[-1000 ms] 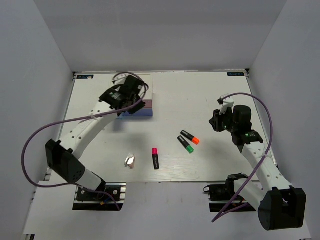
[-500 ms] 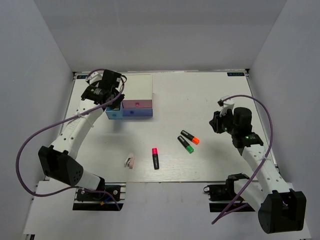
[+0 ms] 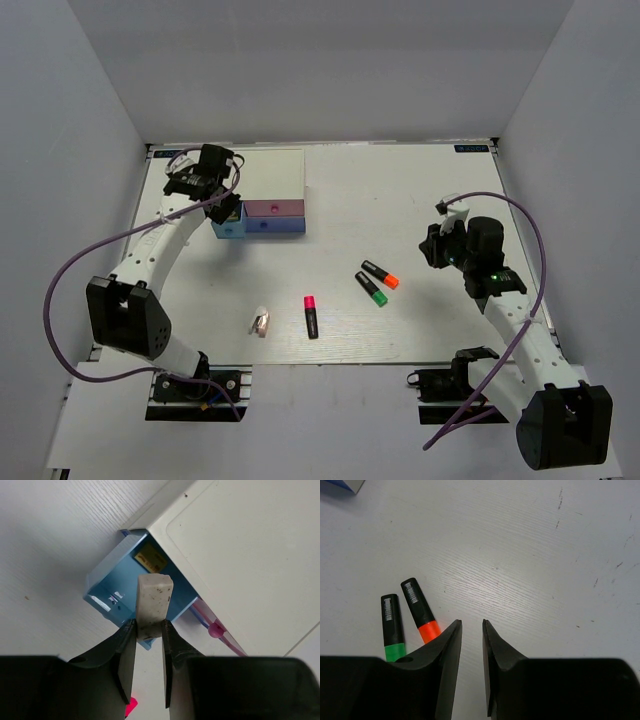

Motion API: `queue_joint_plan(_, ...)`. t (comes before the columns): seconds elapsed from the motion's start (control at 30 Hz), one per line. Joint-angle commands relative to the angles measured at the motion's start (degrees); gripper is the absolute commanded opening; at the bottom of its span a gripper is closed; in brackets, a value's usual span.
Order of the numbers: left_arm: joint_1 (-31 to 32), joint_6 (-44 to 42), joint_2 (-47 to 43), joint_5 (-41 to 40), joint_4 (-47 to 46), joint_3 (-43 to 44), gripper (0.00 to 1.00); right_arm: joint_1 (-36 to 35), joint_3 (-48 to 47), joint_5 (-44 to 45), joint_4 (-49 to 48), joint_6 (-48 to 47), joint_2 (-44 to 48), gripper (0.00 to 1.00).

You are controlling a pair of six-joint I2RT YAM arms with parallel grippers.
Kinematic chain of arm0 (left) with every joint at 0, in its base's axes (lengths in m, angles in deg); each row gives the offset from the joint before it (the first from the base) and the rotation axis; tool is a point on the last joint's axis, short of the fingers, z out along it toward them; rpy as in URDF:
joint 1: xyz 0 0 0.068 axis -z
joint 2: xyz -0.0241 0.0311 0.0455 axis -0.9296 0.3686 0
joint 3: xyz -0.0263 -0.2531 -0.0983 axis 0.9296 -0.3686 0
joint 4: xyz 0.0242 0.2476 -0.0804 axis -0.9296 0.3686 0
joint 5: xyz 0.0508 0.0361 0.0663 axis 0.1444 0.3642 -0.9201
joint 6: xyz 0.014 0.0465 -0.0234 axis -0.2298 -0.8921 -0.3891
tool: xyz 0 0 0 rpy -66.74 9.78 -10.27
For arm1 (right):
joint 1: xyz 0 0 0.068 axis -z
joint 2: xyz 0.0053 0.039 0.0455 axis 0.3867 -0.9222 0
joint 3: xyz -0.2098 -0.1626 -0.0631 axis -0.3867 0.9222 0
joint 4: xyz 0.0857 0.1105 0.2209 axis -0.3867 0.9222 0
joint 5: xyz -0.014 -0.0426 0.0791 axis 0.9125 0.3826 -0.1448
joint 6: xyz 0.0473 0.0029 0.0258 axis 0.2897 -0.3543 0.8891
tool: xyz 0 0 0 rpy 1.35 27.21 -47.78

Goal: Sort the stationery into containers
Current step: Place the stationery in the drawer, then close the drawer in the storage box.

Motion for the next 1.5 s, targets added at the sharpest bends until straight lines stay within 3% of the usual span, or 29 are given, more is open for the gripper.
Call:
queue_joint_plan(0.0, -0.7, 0.7, 0.0, 1.4, -1.5, -0.2, 0.12, 0.3, 0.2, 0.1, -2.2, -0.5, 0.5, 0.29)
queue_joint_plan(0.13, -0.7, 0.7, 0.5, 1.9, -2.0, -0.7, 0.23, 0.1, 0.2, 0.1, -2.2, -0.6, 0.1, 0.29)
queue_joint_plan(0.3, -0.7, 0.7, 0.0, 1.9, -2.6, -0.7, 0.50, 0.2, 0.2, 0.2, -2.5, -0.5, -0.3, 0.31)
queue_joint_plan(0.4, -0.7, 0.7, 0.0, 1.9, -2.6, -1.2, 0.60, 0.2, 0.2, 0.0, -2.7, -0.6, -0.4, 0.31)
queue_joint_plan(0.53, -0.7, 0.7, -1.2, 2.5, -3.1, -1.2, 0.61, 0.1, 0.2, -0.4, -3.2, -0.7, -1.1, 0.31)
queue_joint_plan(0.6, -0.7, 0.1, -1.8, 3.0, -3.6, -0.6, 0.58, 0.1, -0.1, -0.5, -3.4, -0.5, -1.3, 0.31)
queue_joint_plan(0.7, -0.7, -2.4, -3.9, 4.7, -4.7, 0.0, 0.33, 0.3, 0.0, -0.9, -3.6, -0.9, -1.7, 0.30)
queue_joint_plan(0.73, -0.7, -4.1, -4.8, 5.2, -5.4, -0.8, 0.17, 0.2, 0.0, -1.1, -3.6, -1.0, -1.7, 0.30)
queue_joint_plan(0.8, -0.7, -6.4, -7.4, 7.9, -7.7, -3.3, 0.09, 0.2, 0.0, -1.4, -3.9, -1.1, -1.9, 0.26)
queue_joint_plan(1.0, -2.3, -3.6, -17.9, 14.5, -14.0, -18.3, 0.13, 0.2, -0.1, -2.2, -4.5, -1.3, -2.4, 0.26)
queue_joint_plan(1.03, -2.3, -2.4, -18.7, 15.6, -14.0, -19.7, 0.11, 0.2, 0.0, -2.2, -4.5, -1.3, -2.3, 0.26)
queue_joint_plan(1.07, -2.9, -0.4, -19.4, 15.6, -14.7, -21.1, 0.00, 0.1, 0.0, -2.2, -4.7, -1.5, -2.6, 0.26)
queue_joint_plan(1.1, -2.9, 0.5, -20.2, 16.3, -14.7, -23.4, 0.00, 0.1, -0.1, -2.2, -4.7, -1.7, -2.8, 0.26)
queue_joint_plan(1.33, -5.2, 3.4, -22.2, 16.9, -16.8, -26.7, 0.00, 0.0, -0.2, -2.6, -4.7, -2.3, -2.9, 0.26)
queue_joint_plan(1.47, -6.7, 3.4, -20.1, 16.9, -19.9, -28.2, 0.09, 0.1, -0.2, -2.4, -4.7, -2.0, -2.8, 0.26)
